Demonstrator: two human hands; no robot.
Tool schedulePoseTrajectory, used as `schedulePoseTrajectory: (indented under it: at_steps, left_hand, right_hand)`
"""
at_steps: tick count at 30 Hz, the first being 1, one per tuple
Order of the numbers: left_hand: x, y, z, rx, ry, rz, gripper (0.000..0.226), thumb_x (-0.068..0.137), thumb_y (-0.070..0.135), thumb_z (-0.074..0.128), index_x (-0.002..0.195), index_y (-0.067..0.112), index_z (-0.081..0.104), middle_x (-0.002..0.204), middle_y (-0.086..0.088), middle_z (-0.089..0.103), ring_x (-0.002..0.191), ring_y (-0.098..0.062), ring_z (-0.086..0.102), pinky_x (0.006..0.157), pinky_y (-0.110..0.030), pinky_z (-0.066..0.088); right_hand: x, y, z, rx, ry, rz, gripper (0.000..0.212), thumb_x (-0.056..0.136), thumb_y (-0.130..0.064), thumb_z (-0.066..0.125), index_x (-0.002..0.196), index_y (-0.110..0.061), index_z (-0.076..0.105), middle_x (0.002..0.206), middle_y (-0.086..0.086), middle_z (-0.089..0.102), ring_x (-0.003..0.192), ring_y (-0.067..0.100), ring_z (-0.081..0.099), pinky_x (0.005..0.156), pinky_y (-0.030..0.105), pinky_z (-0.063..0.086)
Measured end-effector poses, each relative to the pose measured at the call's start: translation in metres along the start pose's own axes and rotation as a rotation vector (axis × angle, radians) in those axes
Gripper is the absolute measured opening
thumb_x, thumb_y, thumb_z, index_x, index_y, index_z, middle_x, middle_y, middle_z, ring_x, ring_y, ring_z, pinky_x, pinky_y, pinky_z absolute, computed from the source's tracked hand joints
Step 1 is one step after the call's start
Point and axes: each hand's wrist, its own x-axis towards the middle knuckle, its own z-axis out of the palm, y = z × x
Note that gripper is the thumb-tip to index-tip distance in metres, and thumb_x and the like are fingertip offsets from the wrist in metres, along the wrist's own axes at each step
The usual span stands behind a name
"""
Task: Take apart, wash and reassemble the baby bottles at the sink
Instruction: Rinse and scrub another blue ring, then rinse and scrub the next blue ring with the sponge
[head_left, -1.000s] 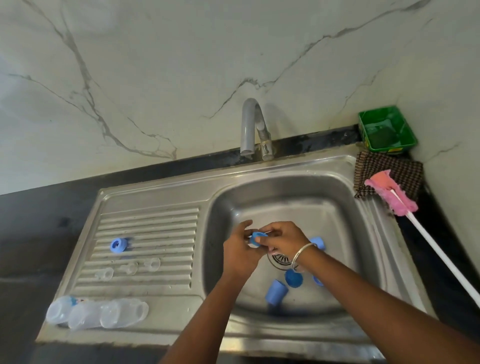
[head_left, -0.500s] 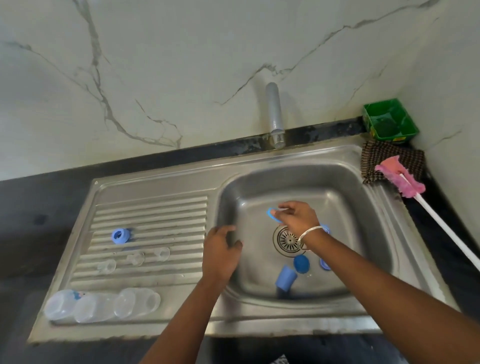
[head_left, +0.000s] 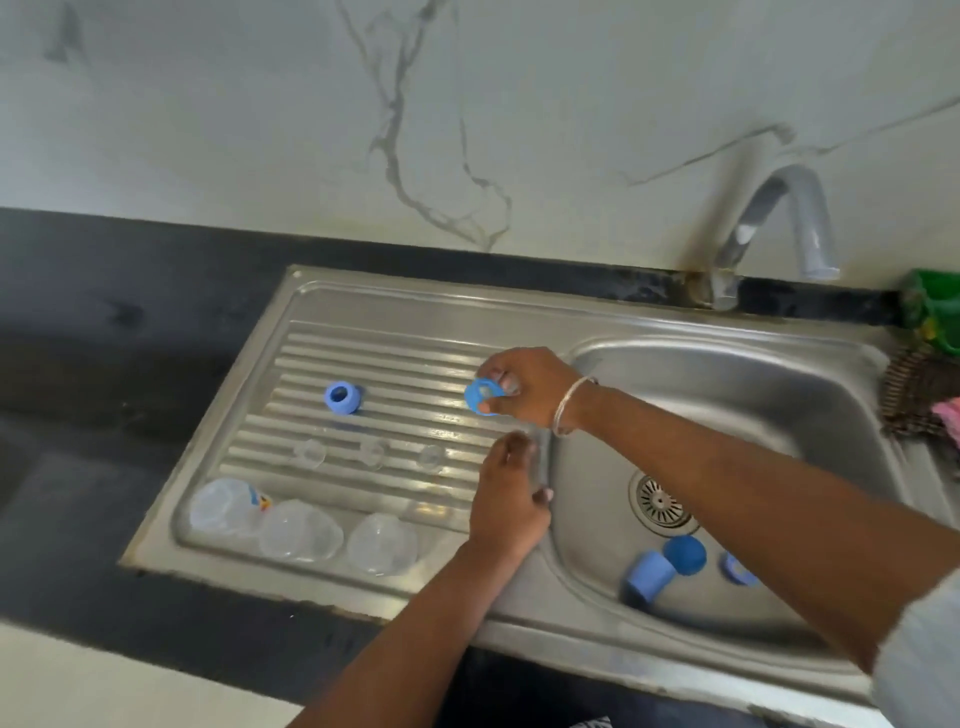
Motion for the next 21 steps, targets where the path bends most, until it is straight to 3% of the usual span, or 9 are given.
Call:
schedulePoseTrajectory:
  at_steps: [4,9,13,17,19,21]
  left_hand:
    - [0.002,-0.004,0.002,-0.029,-0.002,0.024,0.056,0.076,0.014,0.077,0.129,0.012,0.058,0.141,-0.003,0.048,0.132,-0.021,0.046,0.112,-0.023,0.033]
    - [-0.001,-0.005,0.004,-0.050,-0.015,0.003,0.051,0.082,0.013,0.069,0.131,0.009,0.056,0.138,-0.007,0.048,0.129,-0.026,0.046,0.109,-0.032,0.041]
    - [0.000,-0.009,0.006,-0.051,-0.040,0.004,0.043,0.085,0.013,0.057,0.128,0.008,0.060,0.134,-0.010,0.051,0.125,-0.027,0.048,0.103,-0.033,0.045]
    - [0.002,-0.011,0.007,-0.079,-0.022,-0.008,0.035,0.087,0.016,0.061,0.121,0.013,0.059,0.125,-0.006,0.056,0.117,-0.025,0.054,0.094,-0.034,0.050]
    - [0.003,-0.010,0.006,-0.072,-0.038,-0.019,0.041,0.086,0.015,0.064,0.126,0.013,0.057,0.130,-0.006,0.053,0.121,-0.025,0.051,0.097,-0.034,0.048]
    - [0.004,-0.010,0.005,-0.067,-0.045,-0.010,0.051,0.084,0.016,0.071,0.132,0.011,0.054,0.136,-0.005,0.049,0.127,-0.024,0.047,0.104,-0.033,0.044]
  right_hand:
    - [0.045,-0.032,0.033,-0.192,-0.129,-0.122,0.046,0.077,-0.031,0.079,0.118,-0.014,0.067,0.114,0.003,0.070,0.105,0.020,0.063,0.092,0.027,0.044]
    - [0.072,-0.050,0.071,-0.288,-0.162,-0.124,0.033,0.077,-0.030,0.073,0.106,-0.015,0.067,0.098,0.004,0.071,0.093,0.026,0.064,0.080,0.035,0.050]
    - [0.080,-0.045,0.082,-0.271,-0.138,-0.103,0.038,0.078,-0.031,0.076,0.111,-0.013,0.068,0.104,0.005,0.071,0.098,0.024,0.063,0.085,0.032,0.048]
    - [0.077,-0.040,0.084,-0.215,-0.128,-0.089,0.057,0.076,-0.036,0.081,0.126,-0.015,0.062,0.119,0.007,0.066,0.111,0.024,0.059,0.097,0.036,0.045]
    - [0.070,-0.041,0.082,-0.101,-0.064,-0.054,0.065,0.078,-0.041,0.079,0.135,-0.020,0.056,0.127,0.007,0.062,0.116,0.022,0.057,0.101,0.035,0.044]
    - [0.056,-0.040,0.073,0.022,0.067,0.010,0.057,0.082,-0.040,0.075,0.134,-0.022,0.057,0.123,0.006,0.064,0.108,0.020,0.061,0.098,0.032,0.046]
